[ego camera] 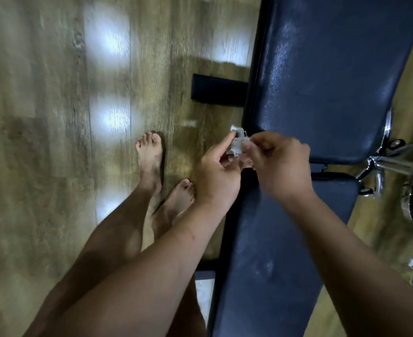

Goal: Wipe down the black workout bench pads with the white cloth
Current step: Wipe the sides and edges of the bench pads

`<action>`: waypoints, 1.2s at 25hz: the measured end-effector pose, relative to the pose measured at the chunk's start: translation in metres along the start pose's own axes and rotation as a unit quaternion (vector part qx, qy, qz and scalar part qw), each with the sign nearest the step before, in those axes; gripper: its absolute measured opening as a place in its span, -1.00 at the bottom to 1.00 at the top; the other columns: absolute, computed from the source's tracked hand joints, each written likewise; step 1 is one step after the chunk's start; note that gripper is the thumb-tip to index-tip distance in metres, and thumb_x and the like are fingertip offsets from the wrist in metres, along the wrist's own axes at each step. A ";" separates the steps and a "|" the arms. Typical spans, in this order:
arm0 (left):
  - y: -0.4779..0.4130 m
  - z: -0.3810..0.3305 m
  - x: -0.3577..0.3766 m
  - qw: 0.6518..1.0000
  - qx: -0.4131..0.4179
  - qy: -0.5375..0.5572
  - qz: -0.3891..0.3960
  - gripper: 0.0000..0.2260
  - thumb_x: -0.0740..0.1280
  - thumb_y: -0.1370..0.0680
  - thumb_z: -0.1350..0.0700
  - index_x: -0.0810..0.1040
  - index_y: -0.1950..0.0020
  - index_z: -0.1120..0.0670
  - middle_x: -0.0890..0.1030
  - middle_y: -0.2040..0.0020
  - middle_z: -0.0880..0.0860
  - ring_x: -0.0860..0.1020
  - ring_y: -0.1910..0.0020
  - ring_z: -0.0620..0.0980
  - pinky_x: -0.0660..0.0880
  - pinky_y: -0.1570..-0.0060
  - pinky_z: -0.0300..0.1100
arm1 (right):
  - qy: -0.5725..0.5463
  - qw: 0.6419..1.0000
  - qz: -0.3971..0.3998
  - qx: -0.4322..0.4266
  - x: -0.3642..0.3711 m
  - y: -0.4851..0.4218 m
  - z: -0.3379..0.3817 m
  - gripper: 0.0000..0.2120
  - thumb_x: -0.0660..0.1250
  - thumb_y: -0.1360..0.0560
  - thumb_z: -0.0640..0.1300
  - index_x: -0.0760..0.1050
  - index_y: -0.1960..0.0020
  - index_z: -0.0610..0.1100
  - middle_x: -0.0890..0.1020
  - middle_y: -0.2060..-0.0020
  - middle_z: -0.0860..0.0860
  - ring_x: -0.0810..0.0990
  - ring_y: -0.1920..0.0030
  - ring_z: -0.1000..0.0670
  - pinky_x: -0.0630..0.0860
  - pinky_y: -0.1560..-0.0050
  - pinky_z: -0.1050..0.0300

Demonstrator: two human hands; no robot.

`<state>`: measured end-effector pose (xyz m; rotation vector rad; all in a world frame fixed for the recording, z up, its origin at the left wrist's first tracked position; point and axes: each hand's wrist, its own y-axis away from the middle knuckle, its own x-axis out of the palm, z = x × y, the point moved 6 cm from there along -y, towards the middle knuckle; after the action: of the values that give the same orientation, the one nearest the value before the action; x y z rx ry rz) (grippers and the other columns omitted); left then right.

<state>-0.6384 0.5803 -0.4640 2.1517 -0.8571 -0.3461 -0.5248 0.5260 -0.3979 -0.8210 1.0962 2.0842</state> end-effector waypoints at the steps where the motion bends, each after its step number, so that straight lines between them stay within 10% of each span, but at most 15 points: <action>1: 0.001 -0.002 0.001 1.000 -0.002 -0.004 -0.006 -0.57 0.45 -0.48 0.20 0.55 -0.35 0.03 0.66 -0.13 -0.05 0.65 -0.03 -0.17 0.58 -0.13 -0.13 | -0.016 1.000 0.013 0.011 -0.007 -0.005 -0.002 -0.85 0.36 -0.53 -0.03 0.63 0.15 -0.06 0.63 0.39 0.14 0.62 0.33 0.20 0.54 0.17 0.26; 8: -0.087 -0.099 0.015 0.995 0.072 -0.057 -0.049 -0.71 0.41 -0.54 0.17 0.60 -0.27 0.13 0.65 -0.04 -0.09 0.57 0.10 -0.25 0.46 0.03 -0.45 | -0.112 0.992 -0.047 0.034 -0.081 -0.130 0.011 -0.72 0.25 -0.54 0.08 0.47 0.29 -0.01 0.61 0.38 -0.01 0.67 0.39 0.01 0.52 0.46 0.14; 13: -0.074 -0.091 0.025 0.996 0.060 -0.043 -0.043 -0.89 0.30 -0.62 0.06 0.60 -0.10 -0.02 0.60 0.15 -0.19 0.55 0.14 -0.24 0.49 0.06 -0.35 | -0.187 0.967 0.089 0.149 -0.060 -0.174 0.020 -0.63 0.29 -0.52 0.21 0.43 0.25 -0.07 0.54 0.54 0.07 0.54 0.55 0.13 0.44 0.53 0.30; 18: -0.048 -0.078 0.023 0.995 0.042 0.053 -0.069 -0.64 0.41 -0.51 0.32 0.56 -0.30 0.15 0.67 -0.12 0.03 0.63 -0.06 -0.18 0.53 -0.08 -0.33 | -0.133 0.965 0.136 0.181 -0.056 -0.175 0.022 -0.54 0.45 -0.38 0.22 0.44 0.39 -0.13 0.43 0.68 0.04 0.37 0.68 0.06 0.29 0.63 0.33; 25: -0.182 -0.228 0.059 0.968 0.145 -0.159 -0.128 -0.74 0.41 -0.50 0.17 0.65 -0.18 0.04 0.71 -0.02 0.01 0.63 -0.05 0.07 0.54 -0.08 -0.12 | -0.153 0.947 0.190 0.209 -0.057 -0.185 0.021 -0.54 0.47 -0.39 0.15 0.47 0.39 -0.22 0.48 0.66 -0.06 0.44 0.68 -0.02 0.31 0.64 0.31; 30: -0.174 -0.210 0.045 0.965 0.110 -0.218 -0.100 -0.85 0.36 -0.53 0.10 0.65 -0.07 0.02 0.70 0.09 0.02 0.63 0.06 0.10 0.59 0.03 -0.02 | -0.163 0.942 0.204 0.210 -0.056 -0.188 0.015 -0.52 0.43 -0.43 0.15 0.52 0.36 -0.27 0.54 0.60 -0.14 0.51 0.63 -0.08 0.34 0.62 0.26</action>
<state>-0.4208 0.7509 -0.4543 2.4194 -0.9542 -0.8902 -0.3506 0.6100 -0.4348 -0.0362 1.5378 2.0849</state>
